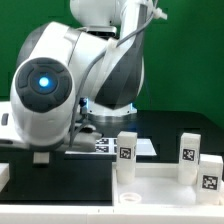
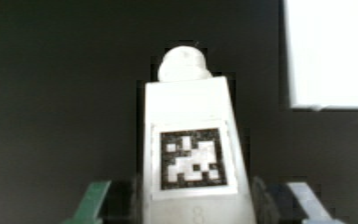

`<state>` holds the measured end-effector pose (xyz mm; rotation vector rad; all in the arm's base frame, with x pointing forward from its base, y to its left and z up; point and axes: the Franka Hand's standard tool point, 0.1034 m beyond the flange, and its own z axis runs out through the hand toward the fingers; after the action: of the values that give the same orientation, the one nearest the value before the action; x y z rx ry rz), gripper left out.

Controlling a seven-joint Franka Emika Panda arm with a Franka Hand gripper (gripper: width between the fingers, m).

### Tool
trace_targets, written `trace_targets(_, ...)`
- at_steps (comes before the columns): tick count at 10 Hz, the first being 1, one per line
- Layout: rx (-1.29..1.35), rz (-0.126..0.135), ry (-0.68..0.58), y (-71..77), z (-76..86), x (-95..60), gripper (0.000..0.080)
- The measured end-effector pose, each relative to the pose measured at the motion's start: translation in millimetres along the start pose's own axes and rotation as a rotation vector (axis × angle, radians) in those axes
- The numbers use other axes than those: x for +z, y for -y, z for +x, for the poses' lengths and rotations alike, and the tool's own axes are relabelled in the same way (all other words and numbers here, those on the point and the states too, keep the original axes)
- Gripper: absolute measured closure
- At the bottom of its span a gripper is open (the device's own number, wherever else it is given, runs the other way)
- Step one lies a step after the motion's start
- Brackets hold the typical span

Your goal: Assemble square table

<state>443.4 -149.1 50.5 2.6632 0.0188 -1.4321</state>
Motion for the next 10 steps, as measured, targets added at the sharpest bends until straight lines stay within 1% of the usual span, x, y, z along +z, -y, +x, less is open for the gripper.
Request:
trace_targets(1, 0.009, 0.037, -0.018, 1.3, -4.6, -24.2, 0.0514)
trace_targets(2, 0.008, 0.044, -0.105, -3.8, -6.3, -47.3, 0.0514)
trace_targets(3, 0.009, 0.045, -0.177, -7.1, -11.1, -58.8, 0.0514)
trace_targets(4, 0.005, 0.043, -0.225, -6.4, -8.2, -53.1, 0.0514)
trace_targets(5, 0.004, 0.035, -0.287, -7.4, -3.4, -53.7, 0.0514)
trace_targets(6, 0.01, 0.03, -0.351, -5.1, -2.3, -59.1, 0.0514)
trace_targets(7, 0.011, 0.021, -0.445, 8.4, -1.4, -69.1, 0.0514)
trace_targets(8, 0.018, 0.047, -0.51, 29.6, -4.8, -83.5, 0.0514)
trace_targets(9, 0.009, 0.047, -0.603, 44.1, -1.7, -109.6, 0.0514)
trace_targets(10, -0.006, 0.027, -0.728, 49.9, -1.5, -138.3, 0.0514)
